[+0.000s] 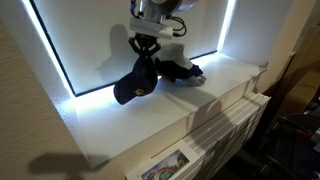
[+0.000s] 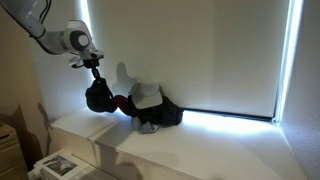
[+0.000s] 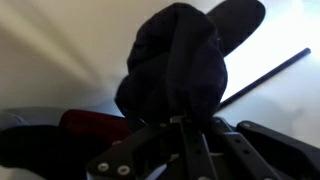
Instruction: Move the black cap to the right side
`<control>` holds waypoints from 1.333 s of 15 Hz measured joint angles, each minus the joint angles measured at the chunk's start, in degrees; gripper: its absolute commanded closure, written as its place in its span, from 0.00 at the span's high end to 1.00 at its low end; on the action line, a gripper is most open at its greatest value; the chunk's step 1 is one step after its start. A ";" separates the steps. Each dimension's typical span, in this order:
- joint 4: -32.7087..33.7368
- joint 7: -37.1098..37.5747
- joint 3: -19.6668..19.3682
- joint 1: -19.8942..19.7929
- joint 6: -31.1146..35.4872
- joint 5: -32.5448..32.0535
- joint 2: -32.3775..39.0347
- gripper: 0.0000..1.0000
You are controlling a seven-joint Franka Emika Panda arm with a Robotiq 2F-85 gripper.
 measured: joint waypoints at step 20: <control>-53.24 61.98 -3.76 -19.03 10.55 -61.24 -62.08 0.01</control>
